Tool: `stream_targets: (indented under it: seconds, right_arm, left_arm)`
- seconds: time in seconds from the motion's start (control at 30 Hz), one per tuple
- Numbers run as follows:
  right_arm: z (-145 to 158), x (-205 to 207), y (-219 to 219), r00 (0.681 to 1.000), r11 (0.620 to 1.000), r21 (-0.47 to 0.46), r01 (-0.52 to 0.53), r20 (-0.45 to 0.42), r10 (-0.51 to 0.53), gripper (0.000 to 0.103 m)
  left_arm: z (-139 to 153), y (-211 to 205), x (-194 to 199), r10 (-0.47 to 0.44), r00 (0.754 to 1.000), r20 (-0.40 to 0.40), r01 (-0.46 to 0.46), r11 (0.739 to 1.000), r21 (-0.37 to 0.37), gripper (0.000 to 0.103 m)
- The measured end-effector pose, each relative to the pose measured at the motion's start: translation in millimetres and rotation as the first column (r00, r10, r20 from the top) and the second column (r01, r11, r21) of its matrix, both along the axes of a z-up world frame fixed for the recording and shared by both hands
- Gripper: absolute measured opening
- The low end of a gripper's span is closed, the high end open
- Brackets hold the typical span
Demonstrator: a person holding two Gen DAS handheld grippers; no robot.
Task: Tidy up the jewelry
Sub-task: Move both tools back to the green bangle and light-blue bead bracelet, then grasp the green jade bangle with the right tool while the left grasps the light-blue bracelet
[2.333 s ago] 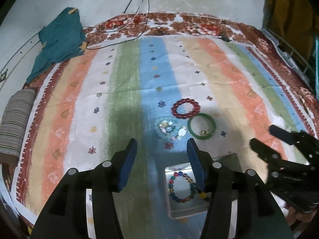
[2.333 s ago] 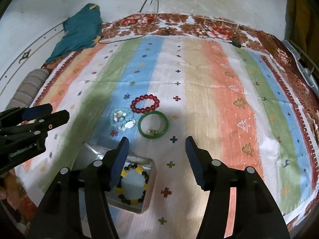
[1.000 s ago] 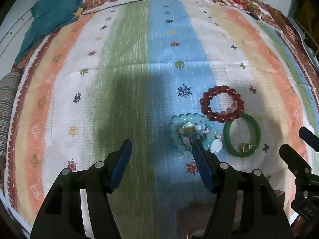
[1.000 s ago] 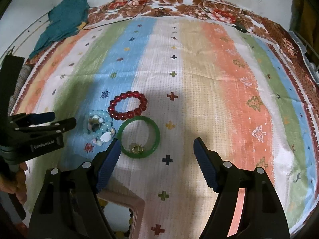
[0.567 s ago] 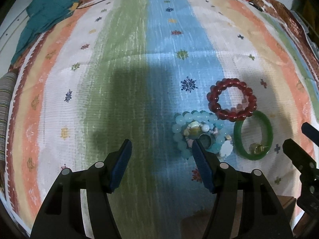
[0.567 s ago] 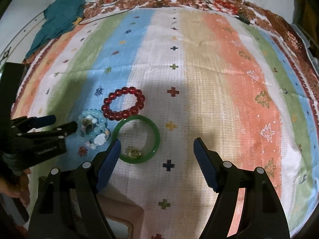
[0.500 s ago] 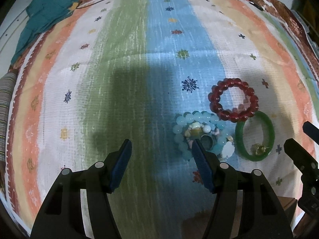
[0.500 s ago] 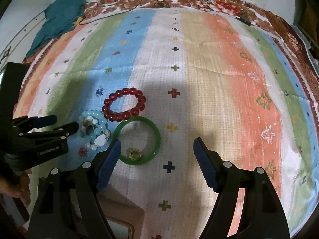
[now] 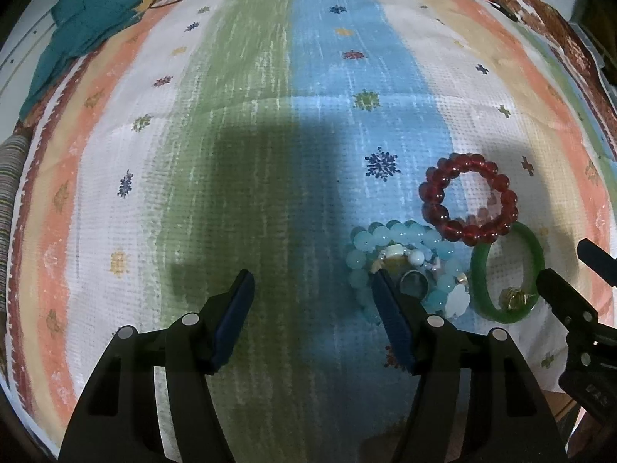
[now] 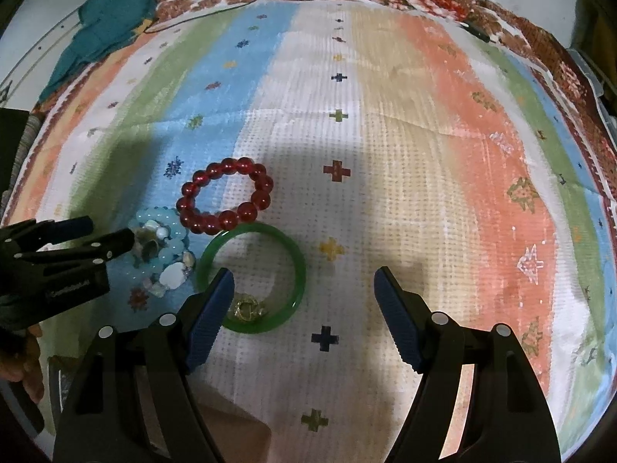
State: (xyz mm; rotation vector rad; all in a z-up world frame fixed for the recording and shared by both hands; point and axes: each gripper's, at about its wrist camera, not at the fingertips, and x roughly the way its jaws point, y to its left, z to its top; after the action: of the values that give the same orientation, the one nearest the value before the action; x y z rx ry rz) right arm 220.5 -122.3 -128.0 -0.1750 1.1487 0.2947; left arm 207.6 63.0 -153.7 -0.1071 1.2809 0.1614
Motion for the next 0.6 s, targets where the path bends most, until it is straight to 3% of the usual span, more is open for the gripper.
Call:
stream_targets:
  seconds: [0.23, 0.43, 0.53, 0.6]
  right_arm:
    - [-13.5, 7.3, 1.7, 1.0, 1.0, -0.014, 0.01, -0.026, -0.01, 0.075]
    - [-23.1, 15.3, -0.9, 0.999, 0.999, -0.018, 0.03, -0.03, -0.03, 0.075]
    - [-25.1, 16.5, 1.3, 0.999, 0.999, -0.031, 0.025, -0.023, -0.026, 0.075]
    - [-26.9, 15.8, 3.9, 1.0, 0.999, -0.042, 0.016, -0.017, -0.016, 0.073]
  left_arm:
    - [-4.7, 2.4, 6.4, -0.002, 1.0, -0.009, 0.002, 1.0, -0.009, 0.068]
    - [-12.5, 6.0, 11.0, -0.009, 1.0, -0.022, 0.01, 0.999, 0.033, 0.068]
    - [-13.2, 6.0, 9.2, -0.005, 1.0, -0.009, 0.005, 0.999, 0.04, 0.063]
    - [-12.4, 8.6, 7.9, -0.002, 1.0, -0.002, 0.002, 0.999, 0.047, 0.048]
